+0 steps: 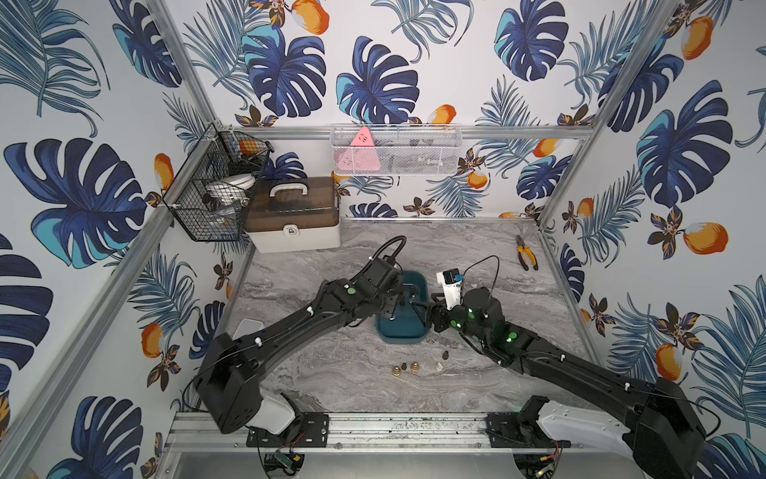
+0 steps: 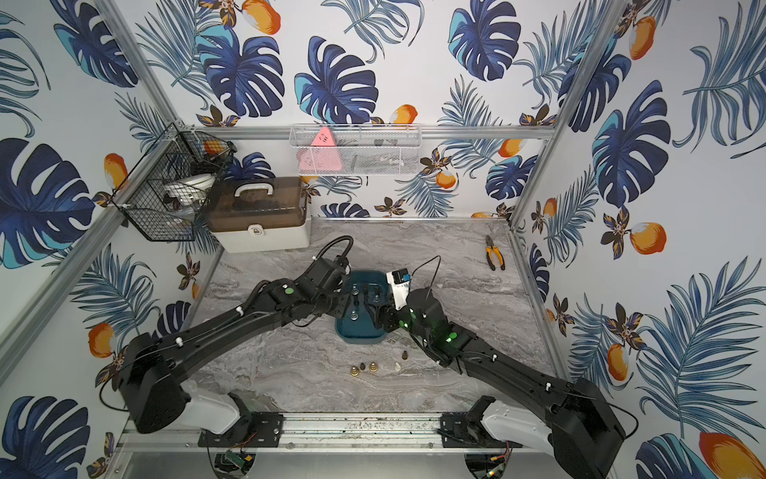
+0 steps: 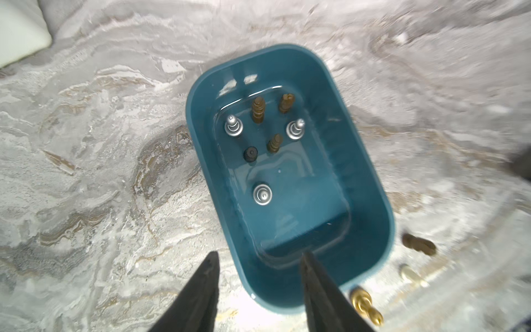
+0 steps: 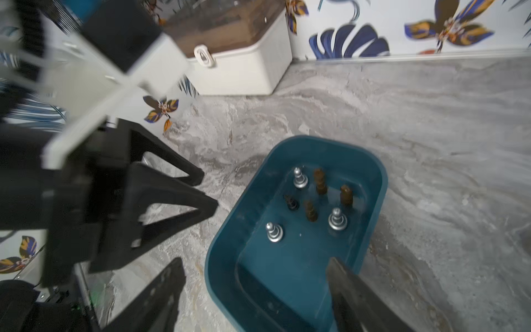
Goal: Put the chess pieces into the storage box
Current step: Place the chess piece in the storage box, then pick up the chess piece at the center of the board.
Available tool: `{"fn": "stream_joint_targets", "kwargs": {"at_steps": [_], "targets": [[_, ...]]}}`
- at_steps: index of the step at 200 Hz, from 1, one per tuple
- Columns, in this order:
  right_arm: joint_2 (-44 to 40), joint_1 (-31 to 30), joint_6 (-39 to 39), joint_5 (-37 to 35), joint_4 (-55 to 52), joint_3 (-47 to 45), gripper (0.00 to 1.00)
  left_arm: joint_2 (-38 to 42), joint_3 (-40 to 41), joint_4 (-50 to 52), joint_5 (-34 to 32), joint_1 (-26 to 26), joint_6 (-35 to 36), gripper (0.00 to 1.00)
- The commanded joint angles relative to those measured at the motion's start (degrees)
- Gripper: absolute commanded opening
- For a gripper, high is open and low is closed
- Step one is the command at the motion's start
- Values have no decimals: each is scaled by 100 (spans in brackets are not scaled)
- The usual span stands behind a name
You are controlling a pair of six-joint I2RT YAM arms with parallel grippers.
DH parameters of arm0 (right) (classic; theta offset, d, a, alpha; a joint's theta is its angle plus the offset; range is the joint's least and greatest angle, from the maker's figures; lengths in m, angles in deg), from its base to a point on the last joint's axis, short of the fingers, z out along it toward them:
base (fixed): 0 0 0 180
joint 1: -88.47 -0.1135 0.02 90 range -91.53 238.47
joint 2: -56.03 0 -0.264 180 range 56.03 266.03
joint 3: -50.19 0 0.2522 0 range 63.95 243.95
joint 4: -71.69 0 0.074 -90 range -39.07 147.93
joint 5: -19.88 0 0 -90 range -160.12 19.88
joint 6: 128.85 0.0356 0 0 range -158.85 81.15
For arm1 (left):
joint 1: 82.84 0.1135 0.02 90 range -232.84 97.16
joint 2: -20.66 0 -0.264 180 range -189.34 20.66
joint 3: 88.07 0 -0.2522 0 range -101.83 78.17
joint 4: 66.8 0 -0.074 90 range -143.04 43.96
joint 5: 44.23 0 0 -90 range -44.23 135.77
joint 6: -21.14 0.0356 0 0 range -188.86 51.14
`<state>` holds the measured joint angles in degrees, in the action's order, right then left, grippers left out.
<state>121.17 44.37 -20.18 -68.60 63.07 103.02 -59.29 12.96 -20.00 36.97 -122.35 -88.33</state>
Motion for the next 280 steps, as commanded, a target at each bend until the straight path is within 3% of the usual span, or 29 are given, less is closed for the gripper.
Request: {"fn": "stream_joint_targets", "kwargs": {"at_steps": [1,50,90,115,169,213,280], "targets": [[119,-22,354,533,-1723,255,68,681,442,-145,458,50,263,51],[91,-558,493,351,-3062,527,55,1760,1033,406,1370,65,494,53],[138,-1026,641,210,-3278,447,50,2079,1396,475,2241,43,586,59],[313,-1452,727,77,-3206,382,49,2315,1564,471,2574,15,789,72],[1111,-1795,716,-216,-3069,651,48,2337,1786,314,2748,-56,1113,89],[1428,-1804,754,-305,-2984,718,47,1980,1722,253,2472,-452,1129,89],[1750,-1802,716,-507,-2940,787,44,1824,1781,10,2540,-562,1172,90]]}}
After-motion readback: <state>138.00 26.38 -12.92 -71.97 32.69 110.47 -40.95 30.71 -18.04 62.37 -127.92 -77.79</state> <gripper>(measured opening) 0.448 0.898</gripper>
